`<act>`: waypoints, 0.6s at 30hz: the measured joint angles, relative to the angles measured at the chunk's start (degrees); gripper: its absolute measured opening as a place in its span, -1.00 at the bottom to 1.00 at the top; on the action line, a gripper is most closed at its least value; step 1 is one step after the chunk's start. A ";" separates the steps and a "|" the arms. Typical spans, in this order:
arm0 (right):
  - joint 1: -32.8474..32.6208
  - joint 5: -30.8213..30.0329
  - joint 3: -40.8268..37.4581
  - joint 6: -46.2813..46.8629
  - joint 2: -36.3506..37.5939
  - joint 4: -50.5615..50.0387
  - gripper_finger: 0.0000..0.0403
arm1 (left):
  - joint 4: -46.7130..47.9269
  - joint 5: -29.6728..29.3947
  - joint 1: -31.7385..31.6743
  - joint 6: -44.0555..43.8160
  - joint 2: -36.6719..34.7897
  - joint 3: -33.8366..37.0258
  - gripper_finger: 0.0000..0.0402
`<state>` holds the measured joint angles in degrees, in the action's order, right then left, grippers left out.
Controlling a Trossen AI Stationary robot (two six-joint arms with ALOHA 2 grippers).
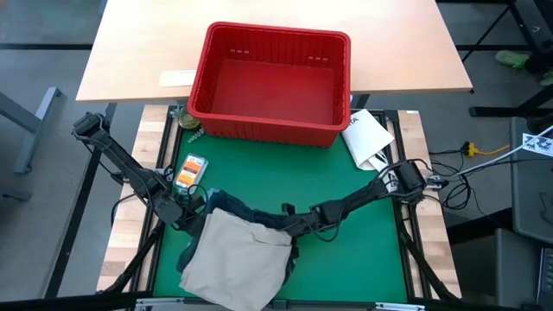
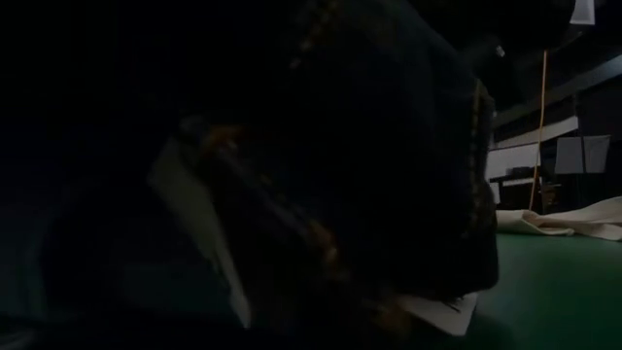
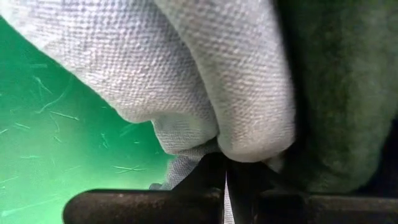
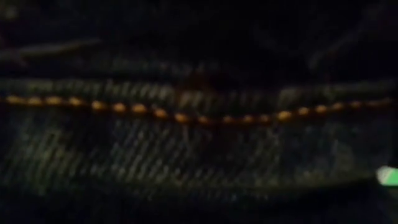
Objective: Fold Laundry from Bin
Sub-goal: Put the stacked of clothes into red bin
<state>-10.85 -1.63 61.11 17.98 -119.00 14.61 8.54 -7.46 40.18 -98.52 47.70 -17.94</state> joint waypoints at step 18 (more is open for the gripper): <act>0.86 7.25 8.20 -0.67 0.61 0.64 -0.96 | -2.75 -1.15 0.00 -1.26 -0.53 0.21 -1.00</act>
<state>-9.99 5.61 69.31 17.30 -118.39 15.26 5.79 -8.62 40.18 -99.78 47.18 -17.72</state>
